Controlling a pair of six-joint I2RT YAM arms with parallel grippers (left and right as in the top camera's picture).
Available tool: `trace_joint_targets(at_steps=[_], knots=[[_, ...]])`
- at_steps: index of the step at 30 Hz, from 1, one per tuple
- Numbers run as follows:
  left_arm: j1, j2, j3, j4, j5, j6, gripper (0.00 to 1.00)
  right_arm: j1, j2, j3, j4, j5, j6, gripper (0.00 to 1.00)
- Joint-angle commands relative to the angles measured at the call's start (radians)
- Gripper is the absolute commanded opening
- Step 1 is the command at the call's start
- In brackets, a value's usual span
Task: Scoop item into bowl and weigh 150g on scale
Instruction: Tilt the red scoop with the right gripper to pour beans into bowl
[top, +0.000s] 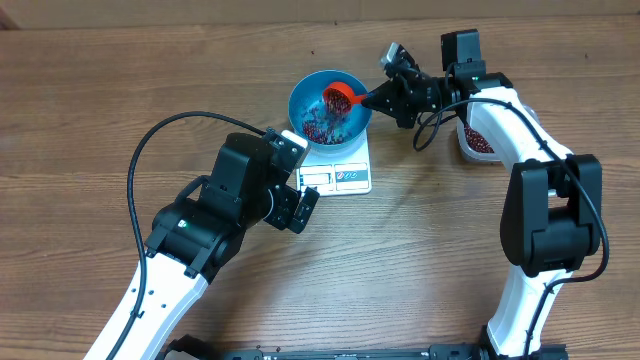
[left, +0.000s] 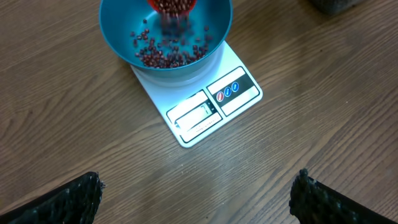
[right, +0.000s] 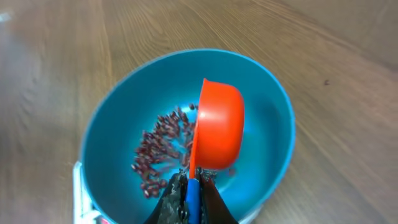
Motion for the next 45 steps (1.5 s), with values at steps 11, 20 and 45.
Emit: trace_joint_targets(at_steps=[11,20,45], knots=[[-0.003,0.007,0.024,0.003,0.015,-0.010,0.99,0.004,-0.022,-0.002,0.011,0.058,-0.182,0.04],[-0.003,0.007,0.024,0.003,0.015,-0.010,1.00,0.017,-0.139,-0.002,-0.063,0.058,-0.200,0.04],[-0.003,0.007,0.024,0.003,0.015,-0.010,1.00,0.153,-0.173,-0.002,-0.119,0.416,-0.232,0.04]])
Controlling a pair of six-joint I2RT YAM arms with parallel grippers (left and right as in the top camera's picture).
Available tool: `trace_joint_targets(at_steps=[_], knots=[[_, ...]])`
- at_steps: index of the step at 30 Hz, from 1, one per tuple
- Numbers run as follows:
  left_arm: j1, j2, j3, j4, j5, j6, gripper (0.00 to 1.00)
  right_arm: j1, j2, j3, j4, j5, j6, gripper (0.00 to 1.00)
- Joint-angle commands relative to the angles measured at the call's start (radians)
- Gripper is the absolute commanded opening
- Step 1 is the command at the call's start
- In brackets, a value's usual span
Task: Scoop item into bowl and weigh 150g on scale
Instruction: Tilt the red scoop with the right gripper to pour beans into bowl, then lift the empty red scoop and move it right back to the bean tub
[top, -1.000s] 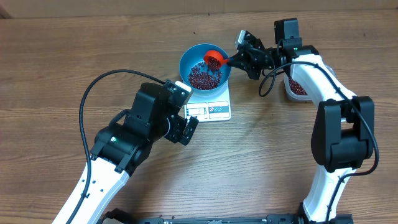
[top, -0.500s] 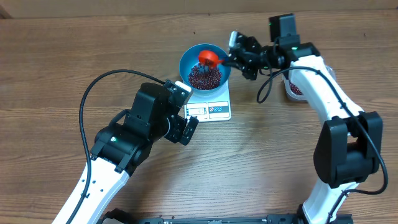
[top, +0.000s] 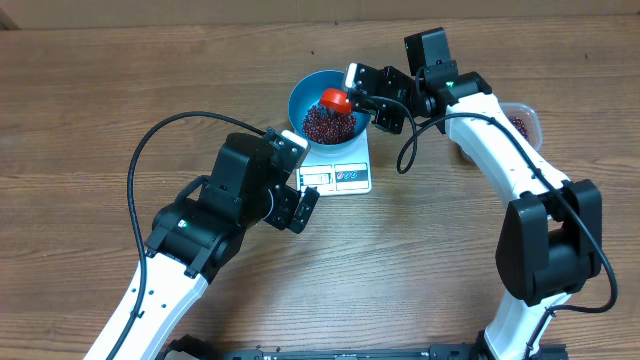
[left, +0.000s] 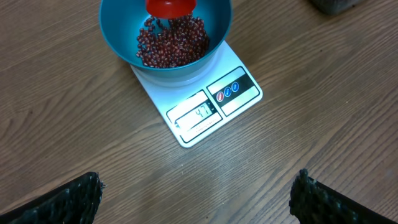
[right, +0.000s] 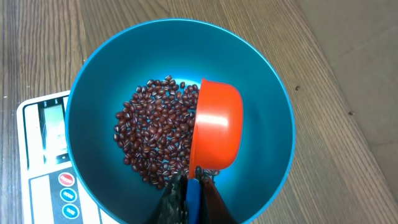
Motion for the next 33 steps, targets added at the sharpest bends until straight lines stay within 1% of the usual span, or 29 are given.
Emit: trace_joint_targets(at_steps=[1,5,7,13,16,19,24,27,30,33], knots=[[-0.003,0.007,0.024,0.003,0.015,-0.010,0.99,-0.002,-0.046,-0.001,0.006,-0.004,0.048,0.04],[-0.003,0.007,0.024,0.003,0.015,-0.010,0.99,-0.002,-0.083,-0.001,0.005,-0.063,0.049,0.04],[-0.003,0.007,0.024,0.003,0.015,-0.010,1.00,-0.002,-0.105,-0.001,0.011,-0.076,0.080,0.04],[-0.003,0.007,0.024,0.003,0.015,-0.010,1.00,-0.023,-0.202,-0.001,0.031,-0.060,0.286,0.04],[-0.003,0.007,0.024,0.003,0.015,-0.010,1.00,-0.053,-0.246,-0.001,0.035,0.005,0.459,0.04],[-0.003,0.007,0.024,0.003,0.015,-0.010,0.99,-0.085,-0.277,-0.001,0.035,0.122,0.674,0.04],[-0.003,0.007,0.024,0.003,0.015,-0.010,1.00,-0.121,-0.300,-0.001,0.031,0.439,0.915,0.04],[-0.003,0.007,0.024,0.003,0.015,-0.010,1.00,-0.135,-0.301,-0.001,-0.013,0.655,1.038,0.04],[-0.003,0.007,0.024,0.003,0.015,-0.010,0.99,-0.135,-0.301,-0.002,-0.060,0.805,1.082,0.04],[-0.003,0.007,0.024,0.003,0.015,-0.010,0.99,-0.135,-0.301,-0.002,-0.116,0.872,1.090,0.04]])
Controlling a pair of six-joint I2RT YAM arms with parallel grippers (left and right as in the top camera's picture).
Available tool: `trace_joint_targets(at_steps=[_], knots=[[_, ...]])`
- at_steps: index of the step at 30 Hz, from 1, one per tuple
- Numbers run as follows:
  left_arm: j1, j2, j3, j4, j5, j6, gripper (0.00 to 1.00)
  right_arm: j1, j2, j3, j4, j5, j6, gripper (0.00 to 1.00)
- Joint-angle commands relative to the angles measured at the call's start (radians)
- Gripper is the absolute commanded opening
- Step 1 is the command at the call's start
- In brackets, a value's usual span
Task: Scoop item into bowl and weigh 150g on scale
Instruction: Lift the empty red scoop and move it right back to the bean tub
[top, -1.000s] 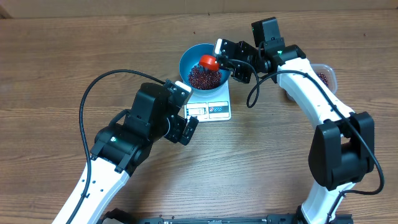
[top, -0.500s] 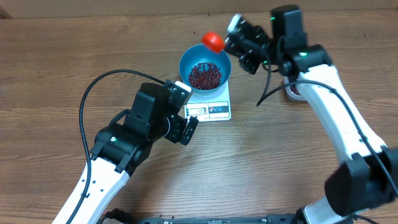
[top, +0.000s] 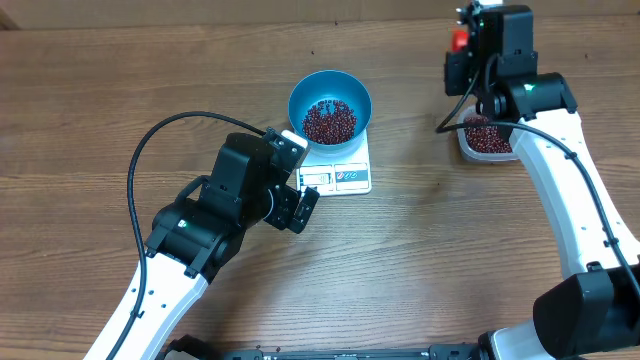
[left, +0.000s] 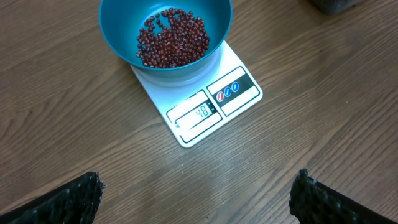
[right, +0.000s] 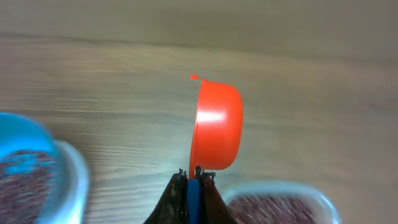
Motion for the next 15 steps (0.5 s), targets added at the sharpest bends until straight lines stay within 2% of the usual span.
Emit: trace_joint_targets(at_steps=[1,9,15], knots=[[-0.003,0.007,0.024,0.003,0.015,-0.010,1.00,-0.004,-0.026,-0.002,-0.059,0.227,0.097,0.04],[-0.003,0.007,0.024,0.003,0.015,-0.010,1.00,-0.004,-0.025,-0.003,-0.172,0.571,0.153,0.04],[-0.003,0.007,0.024,0.003,0.015,-0.010,1.00,-0.004,-0.016,-0.003,-0.291,0.500,0.153,0.04]])
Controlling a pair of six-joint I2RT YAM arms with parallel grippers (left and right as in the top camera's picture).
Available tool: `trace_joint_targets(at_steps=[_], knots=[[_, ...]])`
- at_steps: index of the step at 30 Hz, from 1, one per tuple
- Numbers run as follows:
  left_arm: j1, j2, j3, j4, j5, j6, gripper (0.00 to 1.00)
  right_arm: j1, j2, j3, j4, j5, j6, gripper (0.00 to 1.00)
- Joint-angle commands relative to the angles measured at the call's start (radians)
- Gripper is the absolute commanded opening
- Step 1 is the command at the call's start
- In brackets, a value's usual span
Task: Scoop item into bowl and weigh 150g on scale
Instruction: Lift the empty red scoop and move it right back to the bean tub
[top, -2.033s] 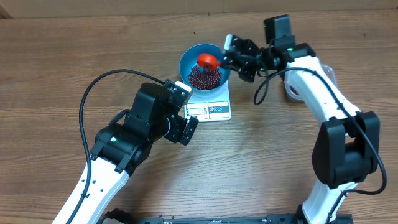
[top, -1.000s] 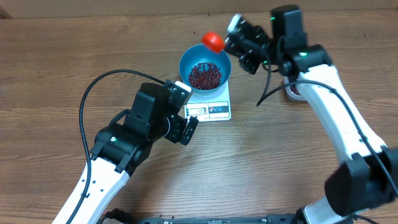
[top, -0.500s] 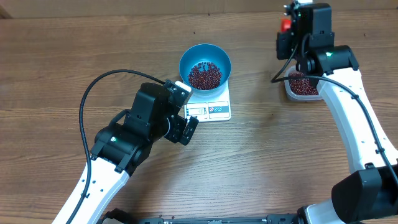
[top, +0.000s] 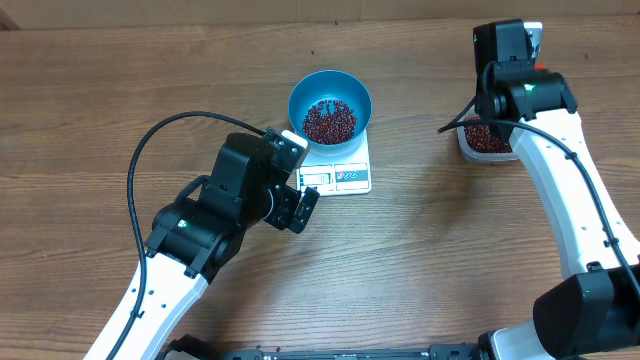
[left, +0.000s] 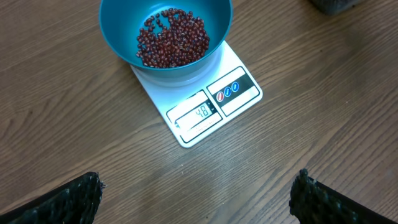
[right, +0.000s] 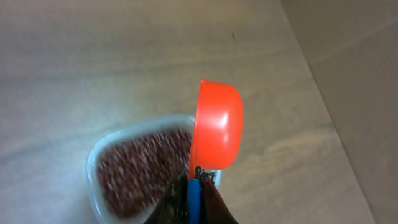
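A blue bowl (top: 330, 105) with red beans (left: 173, 41) sits on the white scale (top: 337, 175), whose display (left: 198, 114) reads 48. At the far right a clear tub of red beans (top: 485, 139) rests on the table. My right gripper (right: 194, 180) is shut on the blue handle of an orange scoop (right: 216, 124), held on its side over the tub (right: 140, 168). In the overhead view the right wrist hides the scoop. My left gripper (left: 196, 198) hangs open in front of the scale, holding nothing.
The wooden table (top: 430, 260) runs all round. A wall edge (right: 348, 74) stands just behind the tub at the back right. The left arm's black cable (top: 150, 150) loops over the table on the left.
My right gripper has moved with the orange scoop from beside the tub to over it. The bowl, the scale reading 48 and the left arm are unchanged.
At first my right gripper held the scoop tipped over the bowl with beans dropping in. Then the scoop was still in the bowl above a bigger heap, the scale reading 47. Later the scoop was away near the tub, the scale showing 48, and now it is over the tub.
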Motion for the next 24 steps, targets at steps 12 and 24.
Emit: trace_joint_targets(at_steps=[12,24], knots=[[-0.003,0.007,0.024,0.003,0.015,-0.010,1.00,-0.005,0.122,-0.002,-0.083,-0.064,0.011,0.04],[-0.003,0.007,0.024,0.003,0.015,-0.010,0.99,-0.022,0.138,-0.004,-0.094,-0.124,0.011,0.04]])
